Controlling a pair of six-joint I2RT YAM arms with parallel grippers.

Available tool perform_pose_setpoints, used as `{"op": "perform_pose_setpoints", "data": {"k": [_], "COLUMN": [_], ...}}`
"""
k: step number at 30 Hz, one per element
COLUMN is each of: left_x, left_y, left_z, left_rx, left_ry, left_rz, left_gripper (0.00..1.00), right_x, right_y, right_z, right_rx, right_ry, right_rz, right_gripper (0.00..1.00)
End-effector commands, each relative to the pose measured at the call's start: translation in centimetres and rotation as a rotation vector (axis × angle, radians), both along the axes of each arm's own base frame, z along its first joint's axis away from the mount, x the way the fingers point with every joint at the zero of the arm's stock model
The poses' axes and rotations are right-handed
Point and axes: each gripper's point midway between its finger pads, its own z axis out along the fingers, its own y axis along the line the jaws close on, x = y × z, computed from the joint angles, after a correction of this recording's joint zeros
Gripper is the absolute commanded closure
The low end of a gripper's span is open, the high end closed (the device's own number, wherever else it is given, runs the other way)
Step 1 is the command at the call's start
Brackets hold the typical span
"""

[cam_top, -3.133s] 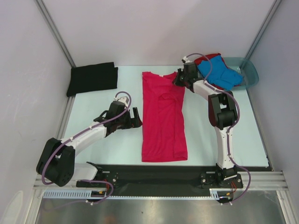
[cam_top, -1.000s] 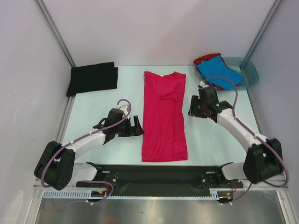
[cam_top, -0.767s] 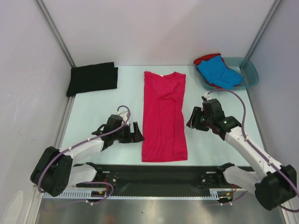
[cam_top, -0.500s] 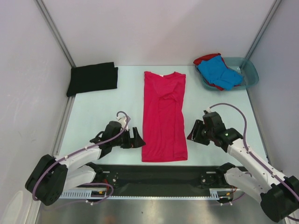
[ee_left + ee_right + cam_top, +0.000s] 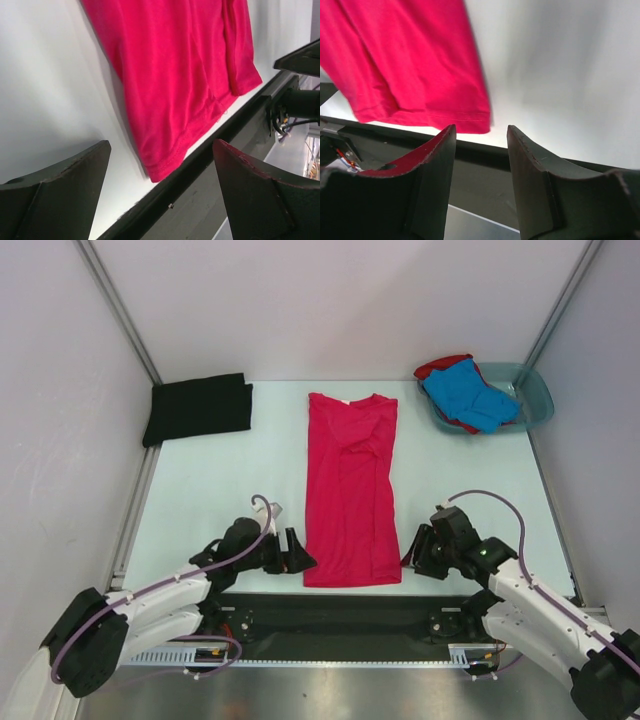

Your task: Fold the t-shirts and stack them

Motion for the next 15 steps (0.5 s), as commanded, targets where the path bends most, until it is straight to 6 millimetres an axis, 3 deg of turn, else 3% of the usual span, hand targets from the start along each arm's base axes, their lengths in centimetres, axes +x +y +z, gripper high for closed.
{"op": "perform_pose_setpoints", "data": {"k": [1,8,15], "left_x": [-2.7,-3.2,-3.2], "left_y": [1.5,2.6,3.3], "left_z": [-3.3,-4.4,-4.8], "left_rx": [0.076,0.154,0.199], "left_ry": [0.119,0.121,0.109], "left_rz": [0.016,0.047,0.074], "left_gripper": [0.09,0.10,0.11], "right_x": [-0.5,-0.9,-0.6], "right_y": [0.2,0.2,-0.1], "right_z": [-0.7,-2.3,-2.5], "right_rx": [0.028,0.014,-0.023], "right_ry": [0.018,0.035,0.027], "right_rz": [-0.023,-0.021,-0.014], "right_gripper": [0.49,0.50,0.50]}}
